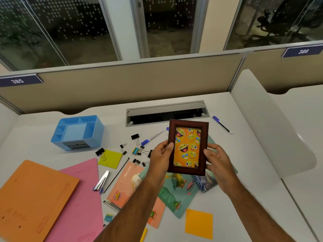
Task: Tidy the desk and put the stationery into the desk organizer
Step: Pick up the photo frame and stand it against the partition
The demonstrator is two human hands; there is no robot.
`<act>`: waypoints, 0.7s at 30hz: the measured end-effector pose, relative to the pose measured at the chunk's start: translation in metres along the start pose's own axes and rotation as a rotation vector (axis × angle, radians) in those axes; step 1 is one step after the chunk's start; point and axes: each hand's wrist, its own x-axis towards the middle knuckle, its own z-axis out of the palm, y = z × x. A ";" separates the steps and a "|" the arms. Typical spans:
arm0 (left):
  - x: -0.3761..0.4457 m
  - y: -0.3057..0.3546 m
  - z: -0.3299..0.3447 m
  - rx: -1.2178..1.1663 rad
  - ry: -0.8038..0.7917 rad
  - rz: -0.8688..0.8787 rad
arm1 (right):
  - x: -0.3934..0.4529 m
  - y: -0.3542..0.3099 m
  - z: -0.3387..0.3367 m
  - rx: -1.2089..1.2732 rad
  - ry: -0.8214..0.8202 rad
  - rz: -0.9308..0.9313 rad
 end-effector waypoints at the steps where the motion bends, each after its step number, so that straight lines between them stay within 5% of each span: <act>1: 0.006 0.002 0.003 0.004 0.001 0.002 | 0.006 -0.002 -0.003 -0.002 0.000 -0.006; 21: 0.197 0.044 0.119 0.172 0.059 0.128 | 0.182 -0.058 -0.043 -0.030 0.289 -0.217</act>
